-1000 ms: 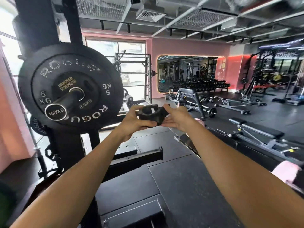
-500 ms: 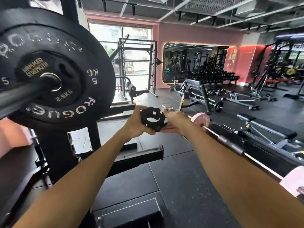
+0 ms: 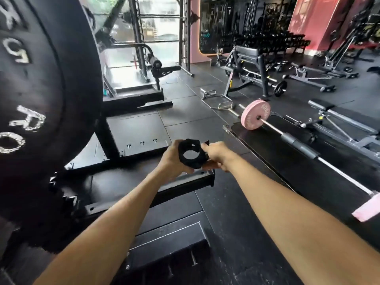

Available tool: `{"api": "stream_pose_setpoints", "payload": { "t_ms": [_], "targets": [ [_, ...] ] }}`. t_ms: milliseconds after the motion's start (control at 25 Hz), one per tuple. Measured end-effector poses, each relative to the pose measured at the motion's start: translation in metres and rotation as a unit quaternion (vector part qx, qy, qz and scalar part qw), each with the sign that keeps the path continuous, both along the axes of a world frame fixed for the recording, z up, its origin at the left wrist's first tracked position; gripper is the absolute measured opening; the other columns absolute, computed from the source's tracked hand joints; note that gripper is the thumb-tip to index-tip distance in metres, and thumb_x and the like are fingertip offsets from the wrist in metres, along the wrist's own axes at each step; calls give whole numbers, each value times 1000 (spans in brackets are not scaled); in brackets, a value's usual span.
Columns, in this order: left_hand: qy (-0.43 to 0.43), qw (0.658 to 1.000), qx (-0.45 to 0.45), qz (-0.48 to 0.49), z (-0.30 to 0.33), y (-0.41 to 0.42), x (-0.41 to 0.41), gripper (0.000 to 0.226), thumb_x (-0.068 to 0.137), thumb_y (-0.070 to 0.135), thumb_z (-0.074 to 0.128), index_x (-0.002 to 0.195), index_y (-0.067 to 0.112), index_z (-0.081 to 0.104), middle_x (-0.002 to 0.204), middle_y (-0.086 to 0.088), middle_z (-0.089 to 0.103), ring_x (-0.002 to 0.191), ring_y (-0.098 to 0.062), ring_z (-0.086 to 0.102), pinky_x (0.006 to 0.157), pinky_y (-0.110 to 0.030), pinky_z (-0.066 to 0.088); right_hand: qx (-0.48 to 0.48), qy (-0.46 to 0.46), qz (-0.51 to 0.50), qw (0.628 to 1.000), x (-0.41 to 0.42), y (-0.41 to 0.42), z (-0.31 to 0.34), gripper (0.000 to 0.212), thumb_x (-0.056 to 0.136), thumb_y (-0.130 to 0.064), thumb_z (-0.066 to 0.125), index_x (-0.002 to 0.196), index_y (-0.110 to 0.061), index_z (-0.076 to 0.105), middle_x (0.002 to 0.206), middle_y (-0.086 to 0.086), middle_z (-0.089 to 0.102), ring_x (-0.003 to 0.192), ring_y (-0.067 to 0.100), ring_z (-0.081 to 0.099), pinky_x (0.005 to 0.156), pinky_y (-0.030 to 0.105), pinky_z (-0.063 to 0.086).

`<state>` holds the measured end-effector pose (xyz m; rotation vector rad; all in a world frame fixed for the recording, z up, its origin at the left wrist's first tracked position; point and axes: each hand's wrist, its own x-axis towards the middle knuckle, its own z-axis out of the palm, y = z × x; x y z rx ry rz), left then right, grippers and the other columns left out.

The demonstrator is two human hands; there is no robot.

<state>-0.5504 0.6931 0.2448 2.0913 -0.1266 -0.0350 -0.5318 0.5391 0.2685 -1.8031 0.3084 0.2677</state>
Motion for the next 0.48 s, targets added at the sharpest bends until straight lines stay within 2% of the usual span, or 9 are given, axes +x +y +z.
{"api": "stream_pose_setpoints", "payload": {
  "t_ms": [80, 160, 200, 240, 320, 360, 480],
  "targets": [
    [5, 1000, 17, -7, -33, 1, 26, 92, 51, 8, 91, 131, 14, 47, 113, 8, 61, 105, -7, 57, 87, -8, 41, -34, 10, -11, 999, 27, 2, -35, 28, 94, -25, 56, 97, 3, 61, 89, 17, 63, 76, 33, 66, 56, 29, 56],
    [35, 999, 34, -8, -62, 1, 46, 88, 53, 4, 89, 131, 15, 49, 107, 11, 60, 101, -6, 56, 77, 1, 37, -37, 33, -30, 998, 48, 4, -68, 21, 93, -21, 58, 86, -1, 58, 86, 14, 59, 71, 28, 61, 45, 24, 53],
    [43, 998, 41, -8, -79, 1, 58, 88, 54, 1, 88, 130, 15, 49, 105, 12, 60, 101, -6, 56, 73, 4, 35, -21, 51, -39, 998, 58, 5, -84, 18, 94, -18, 57, 88, -1, 58, 85, 13, 56, 70, 25, 58, 41, 24, 52],
    [47, 998, 43, -10, -93, 2, 68, 88, 54, 0, 88, 131, 15, 49, 105, 12, 60, 101, -6, 56, 72, 3, 35, -5, 65, -46, 997, 69, 6, -102, 16, 95, -16, 55, 93, 0, 58, 86, 12, 56, 75, 26, 57, 44, 28, 55],
    [70, 996, 58, -8, -122, 4, 88, 91, 54, 3, 88, 133, 18, 47, 106, 12, 60, 102, -6, 55, 72, -4, 36, 3, 89, -47, 995, 89, 10, -133, 25, 97, -15, 51, 106, 7, 58, 95, 15, 60, 92, 32, 60, 66, 45, 60],
    [83, 994, 66, -8, -136, 5, 97, 92, 54, 4, 88, 134, 19, 46, 105, 12, 60, 101, -6, 54, 73, -7, 36, -4, 97, -48, 994, 98, 11, -148, 30, 97, -16, 50, 110, 10, 58, 103, 17, 61, 100, 35, 61, 76, 52, 58],
    [107, 991, 86, -12, -163, 6, 114, 93, 56, 7, 87, 137, 21, 42, 106, 10, 60, 103, -12, 56, 78, -15, 39, -19, 115, -38, 992, 113, 14, -175, 32, 99, -15, 46, 116, 10, 57, 119, 20, 60, 112, 37, 58, 85, 53, 55]
  ]
}}
